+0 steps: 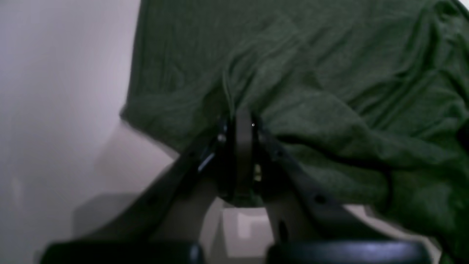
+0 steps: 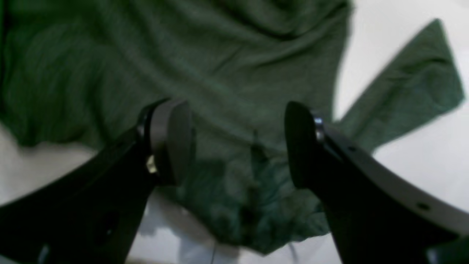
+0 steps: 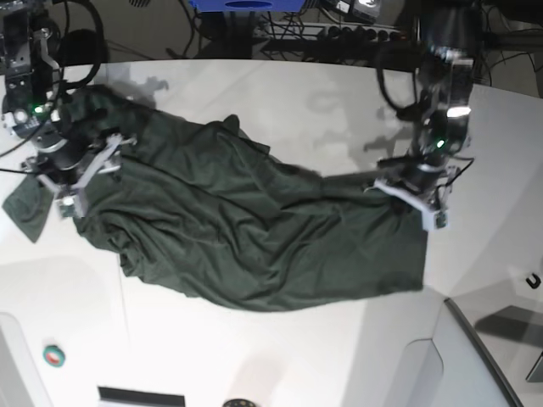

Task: Layout the t-shirt on the table in an organized manner, then fold the t-shirt properly
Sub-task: 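Pull the held shirt edges apart with both grippers to stretch it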

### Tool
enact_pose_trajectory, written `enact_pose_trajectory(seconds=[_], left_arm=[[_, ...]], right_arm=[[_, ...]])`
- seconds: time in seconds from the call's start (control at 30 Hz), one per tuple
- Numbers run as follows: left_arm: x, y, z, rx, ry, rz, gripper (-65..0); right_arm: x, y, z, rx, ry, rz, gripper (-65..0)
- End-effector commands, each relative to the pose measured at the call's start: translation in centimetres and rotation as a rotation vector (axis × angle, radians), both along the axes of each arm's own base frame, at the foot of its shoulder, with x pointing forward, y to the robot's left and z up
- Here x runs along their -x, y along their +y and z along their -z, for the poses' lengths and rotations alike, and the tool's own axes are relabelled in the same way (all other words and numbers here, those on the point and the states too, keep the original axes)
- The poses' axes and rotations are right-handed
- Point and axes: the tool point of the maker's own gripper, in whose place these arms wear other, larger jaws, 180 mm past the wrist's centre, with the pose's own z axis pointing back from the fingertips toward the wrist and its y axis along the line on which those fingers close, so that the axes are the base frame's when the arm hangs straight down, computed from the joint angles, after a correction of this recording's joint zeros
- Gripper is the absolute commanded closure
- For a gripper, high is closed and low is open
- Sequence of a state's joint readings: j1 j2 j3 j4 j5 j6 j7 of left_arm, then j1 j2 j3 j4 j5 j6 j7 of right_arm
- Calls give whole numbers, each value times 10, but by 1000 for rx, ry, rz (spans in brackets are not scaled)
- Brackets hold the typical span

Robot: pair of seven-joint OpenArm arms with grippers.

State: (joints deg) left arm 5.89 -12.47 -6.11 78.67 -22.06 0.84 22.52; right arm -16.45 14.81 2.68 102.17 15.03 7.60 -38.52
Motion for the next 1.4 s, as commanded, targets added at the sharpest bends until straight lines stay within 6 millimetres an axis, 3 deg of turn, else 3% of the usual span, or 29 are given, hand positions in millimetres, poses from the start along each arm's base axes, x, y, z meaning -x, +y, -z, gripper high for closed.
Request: enact_pose_trajectory(seconds=[0.0,0.1,0.17,0.37,0.43,0.53,0.63,1.03,1.37], left_arm=[[-8,14,-22,-23,-71,-24,0],[4,35,-35,-47,-99,-72,0],[9,40,-38,-58,-103,-82,0],[20,48,-33,-79,-76,-78,0],[26,48,-29,-81,-62,-77,0],[30,48,-27,-80,-53,-77,0],[32,48,-25,-80,-47,-78,0],[52,46,-10,-76,5,-72,0],[53,44,-10,-76,5,-68,-21]], right_arm=[[-7,-9,-8,-3,-40,31,-369],[-14,-31,-8,-9,-48,118,-371],[-11,-38,3,-9,-18,139,-371],[0,-42,35,-18,111,162,-371],[2,-33,42,-26,132,140,-369],[4,0,48,-32,154,19,-369],[5,12,51,-40,162,-21,-368],[7,16,52,-46,170,-26,-368],[8,16,53,-46,173,-26,-368]])
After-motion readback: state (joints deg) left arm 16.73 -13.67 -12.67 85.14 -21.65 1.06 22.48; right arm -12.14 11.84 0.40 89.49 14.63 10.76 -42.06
